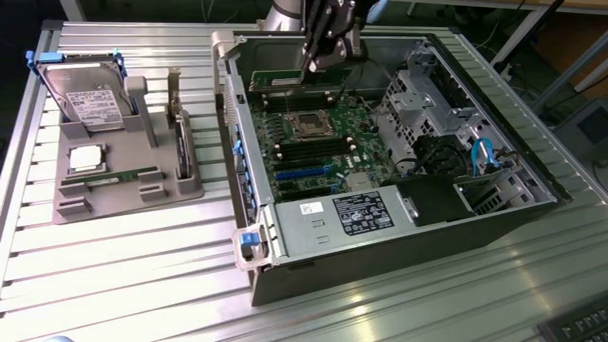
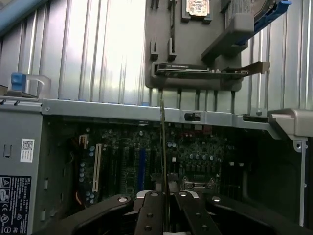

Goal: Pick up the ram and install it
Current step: 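Pick up the ram and move it above insertion slot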

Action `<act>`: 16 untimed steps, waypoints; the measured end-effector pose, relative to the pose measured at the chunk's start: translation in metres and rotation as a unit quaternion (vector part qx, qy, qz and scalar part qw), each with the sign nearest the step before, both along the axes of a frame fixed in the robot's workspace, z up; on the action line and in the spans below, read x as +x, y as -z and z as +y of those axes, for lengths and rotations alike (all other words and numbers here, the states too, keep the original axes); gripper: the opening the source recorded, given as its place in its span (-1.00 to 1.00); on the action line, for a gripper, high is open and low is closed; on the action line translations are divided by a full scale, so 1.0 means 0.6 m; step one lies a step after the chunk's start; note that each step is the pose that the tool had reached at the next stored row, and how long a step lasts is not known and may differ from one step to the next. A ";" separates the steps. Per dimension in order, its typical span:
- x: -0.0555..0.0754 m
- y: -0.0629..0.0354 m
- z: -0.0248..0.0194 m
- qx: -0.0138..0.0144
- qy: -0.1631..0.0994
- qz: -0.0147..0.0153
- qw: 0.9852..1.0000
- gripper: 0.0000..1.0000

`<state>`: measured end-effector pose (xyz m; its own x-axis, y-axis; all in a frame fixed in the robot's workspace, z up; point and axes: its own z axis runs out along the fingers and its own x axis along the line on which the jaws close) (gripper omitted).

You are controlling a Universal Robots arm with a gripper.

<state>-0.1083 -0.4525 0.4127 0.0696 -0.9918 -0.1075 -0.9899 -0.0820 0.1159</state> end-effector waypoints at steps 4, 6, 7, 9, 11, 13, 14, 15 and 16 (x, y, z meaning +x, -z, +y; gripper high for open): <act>0.031 0.000 0.0000 0.000 0.000 0.000 1.000 -0.72; 0.039 0.000 -0.0001 0.000 0.004 0.000 1.000 -0.72; 0.038 0.000 -0.0001 0.000 0.005 0.000 1.000 -0.72; 0.039 0.000 0.0000 0.000 0.005 0.000 1.000 -0.72; 0.039 0.000 0.0000 0.000 0.005 0.000 1.000 -0.72; 0.039 0.000 0.0001 0.000 0.016 0.000 1.000 -0.72; 0.039 0.000 0.0000 0.000 0.023 0.000 1.000 -0.72; 0.039 0.000 0.0000 0.000 0.029 0.000 1.000 -0.72; 0.040 0.000 0.0001 0.000 0.035 0.000 0.999 -0.72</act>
